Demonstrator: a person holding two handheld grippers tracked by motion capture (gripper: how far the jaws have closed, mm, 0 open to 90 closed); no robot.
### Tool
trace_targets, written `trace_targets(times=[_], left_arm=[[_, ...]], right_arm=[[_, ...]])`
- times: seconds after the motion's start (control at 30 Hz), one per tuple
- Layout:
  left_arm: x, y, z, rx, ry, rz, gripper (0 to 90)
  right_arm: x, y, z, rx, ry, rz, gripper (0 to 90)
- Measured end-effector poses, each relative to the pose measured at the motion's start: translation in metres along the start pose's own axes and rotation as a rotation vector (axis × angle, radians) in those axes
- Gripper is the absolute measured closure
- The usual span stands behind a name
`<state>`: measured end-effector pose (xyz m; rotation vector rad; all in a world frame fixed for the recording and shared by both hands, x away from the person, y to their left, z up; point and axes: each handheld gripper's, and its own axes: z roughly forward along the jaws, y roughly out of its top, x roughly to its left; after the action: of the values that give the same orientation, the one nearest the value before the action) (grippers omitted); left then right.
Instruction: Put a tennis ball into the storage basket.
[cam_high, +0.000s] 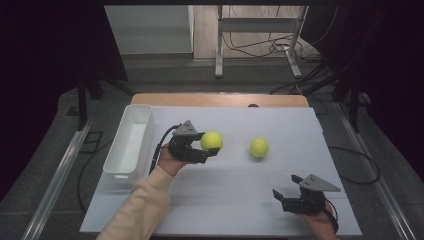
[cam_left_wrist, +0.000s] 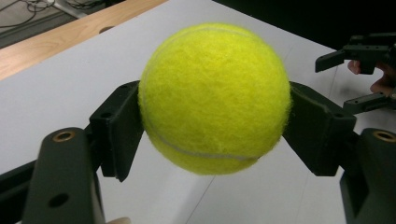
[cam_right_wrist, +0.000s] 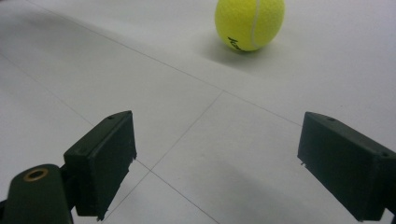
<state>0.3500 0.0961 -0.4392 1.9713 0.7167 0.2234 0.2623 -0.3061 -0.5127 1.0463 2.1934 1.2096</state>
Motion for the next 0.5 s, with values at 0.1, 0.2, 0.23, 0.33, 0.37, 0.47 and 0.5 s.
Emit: trace_targets(times=[0.1, 0.2, 0.23, 0.33, 0.37, 0.47, 0.5], left_arm=[[0.002, 0.0, -0.003, -0.007, 0.005, -0.004, 26.2], [0.004, 0.001, -0.006, -0.015, 0.008, -0.009, 26.2], [0.005, 0.001, -0.007, -0.018, 0.011, -0.009, 26.2], [0.007, 0.002, -0.011, -0.025, 0.016, -0.014, 26.2], [0.008, 0.002, -0.012, -0.03, 0.017, -0.016, 26.2], [0.011, 0.003, -0.017, -0.035, 0.025, -0.02, 26.2], [0.012, 0.003, -0.018, -0.035, 0.027, -0.018, 26.2]], right_arm=[[0.0, 0.0, 0.0, -0.001, 0.0, 0.0, 11.8], [0.0, 0.0, 0.0, -0.001, 0.001, -0.002, 11.8], [0.0, 0.0, 0.0, -0.001, 0.001, -0.001, 11.8], [0.0, 0.0, 0.0, -0.001, 0.001, 0.0, 11.8], [0.0, 0.0, 0.0, -0.001, 0.001, 0.0, 11.8], [0.0, 0.0, 0.0, -0.001, 0.001, 0.0, 11.8], [0.0, 0.0, 0.0, -0.001, 0.001, 0.0, 11.8]])
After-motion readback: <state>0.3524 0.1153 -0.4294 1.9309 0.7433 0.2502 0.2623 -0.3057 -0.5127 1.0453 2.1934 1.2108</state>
